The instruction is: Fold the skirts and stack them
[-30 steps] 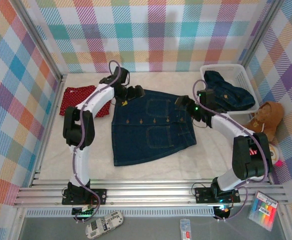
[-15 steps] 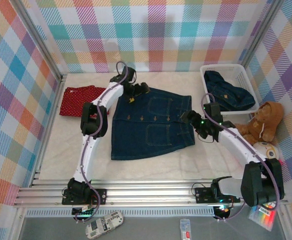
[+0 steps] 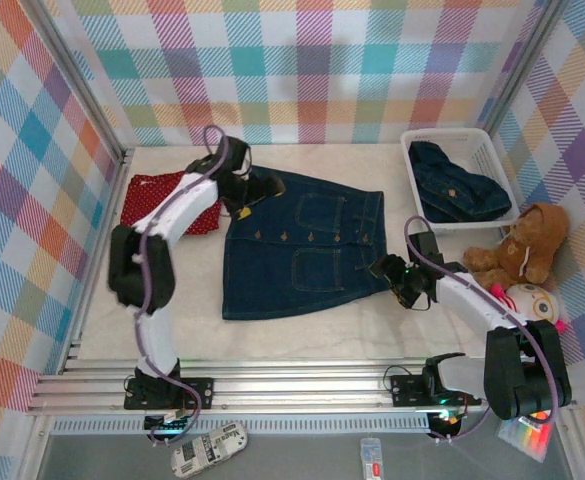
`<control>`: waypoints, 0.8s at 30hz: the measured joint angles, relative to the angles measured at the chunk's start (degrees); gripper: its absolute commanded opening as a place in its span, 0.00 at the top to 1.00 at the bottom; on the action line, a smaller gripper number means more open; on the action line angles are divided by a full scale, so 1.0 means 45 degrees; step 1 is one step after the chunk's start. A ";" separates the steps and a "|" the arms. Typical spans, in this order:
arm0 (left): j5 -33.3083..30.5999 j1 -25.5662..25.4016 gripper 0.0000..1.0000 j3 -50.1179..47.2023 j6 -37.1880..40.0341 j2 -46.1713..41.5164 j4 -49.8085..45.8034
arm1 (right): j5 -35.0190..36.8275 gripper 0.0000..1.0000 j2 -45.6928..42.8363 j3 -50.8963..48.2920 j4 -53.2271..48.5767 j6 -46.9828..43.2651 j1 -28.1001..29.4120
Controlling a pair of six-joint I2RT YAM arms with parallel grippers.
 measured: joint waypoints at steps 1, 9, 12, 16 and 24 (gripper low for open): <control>-0.0189 0.0000 0.00 -0.1039 -0.0282 -0.1020 0.0214 | -0.0034 0.22 0.0005 -0.0044 0.0087 0.0063 0.0000; -0.1404 0.0000 0.00 -0.6863 -0.2390 -0.4983 0.0136 | -0.0471 0.33 0.0816 -0.0180 0.1098 0.0418 0.0000; -0.1549 0.0000 0.00 -0.8310 -0.3245 -0.6096 -0.0296 | -0.0631 0.56 0.1049 -0.0243 0.1365 0.0515 0.0000; -0.1928 0.0000 0.07 -0.9870 -0.4313 -0.7883 -0.1146 | -0.0772 0.90 0.1049 -0.0636 0.1962 0.0529 0.0000; -0.1501 -0.0330 0.36 -1.2240 -0.6042 -0.9855 -0.1389 | -0.0806 1.00 0.1044 -0.0845 0.2191 0.0568 0.0000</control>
